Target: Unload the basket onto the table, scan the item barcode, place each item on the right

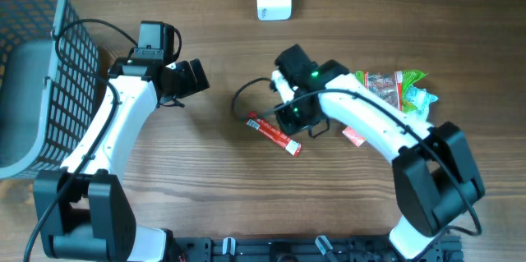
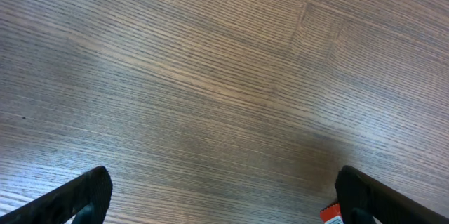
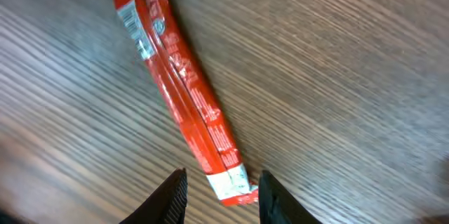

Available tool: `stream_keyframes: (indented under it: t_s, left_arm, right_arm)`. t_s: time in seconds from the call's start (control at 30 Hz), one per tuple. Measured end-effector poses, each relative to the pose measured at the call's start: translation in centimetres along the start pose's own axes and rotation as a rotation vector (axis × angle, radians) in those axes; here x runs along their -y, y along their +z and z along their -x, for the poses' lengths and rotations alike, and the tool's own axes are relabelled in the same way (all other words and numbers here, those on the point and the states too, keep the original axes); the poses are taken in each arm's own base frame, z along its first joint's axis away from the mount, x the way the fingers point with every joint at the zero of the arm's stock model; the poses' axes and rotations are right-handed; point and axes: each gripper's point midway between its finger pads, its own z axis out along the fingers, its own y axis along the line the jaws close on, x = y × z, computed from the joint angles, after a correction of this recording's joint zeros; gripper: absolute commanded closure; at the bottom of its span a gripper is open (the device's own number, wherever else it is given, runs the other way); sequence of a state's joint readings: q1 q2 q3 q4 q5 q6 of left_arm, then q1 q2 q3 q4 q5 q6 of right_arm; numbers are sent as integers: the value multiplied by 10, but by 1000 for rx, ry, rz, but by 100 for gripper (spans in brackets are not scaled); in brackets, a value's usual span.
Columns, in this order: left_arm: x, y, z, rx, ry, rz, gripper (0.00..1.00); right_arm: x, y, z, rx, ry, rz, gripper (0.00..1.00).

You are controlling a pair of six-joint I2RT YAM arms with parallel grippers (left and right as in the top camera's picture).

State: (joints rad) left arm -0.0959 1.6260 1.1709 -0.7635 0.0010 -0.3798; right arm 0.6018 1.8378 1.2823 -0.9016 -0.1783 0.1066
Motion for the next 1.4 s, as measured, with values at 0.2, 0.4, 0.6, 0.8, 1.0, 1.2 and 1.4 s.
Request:
stream_keyframes:
  t_s: [0.2, 0.4, 0.6, 0.8, 1.0, 1.2, 1.4]
  left_arm:
    - [0, 0, 0, 0, 0, 0, 0]
    - [0, 0, 0, 0, 0, 0, 0]
    - [0, 0, 0, 0, 0, 0, 0]
    - [0, 0, 0, 0, 0, 0, 0]
    - [0, 0, 0, 0, 0, 0, 0]
    - [0, 0, 0, 0, 0, 0, 0]
    - [0, 0, 0, 0, 0, 0, 0]
  right_arm:
    - [-11, 8, -1, 22, -151, -167, 67]
    - [-3, 9, 3, 51, -175, -255, 68]
    - [-5, 10, 4, 56, -188, -245, 71]
    - [0, 31, -18, 11, -190, -236, 72]
    - [-2, 39, -25, 5, -190, -207, 75]
    - [-13, 41, -12, 57, -214, -152, 75]
    - [-15, 36, -7, 65, -236, -160, 75]
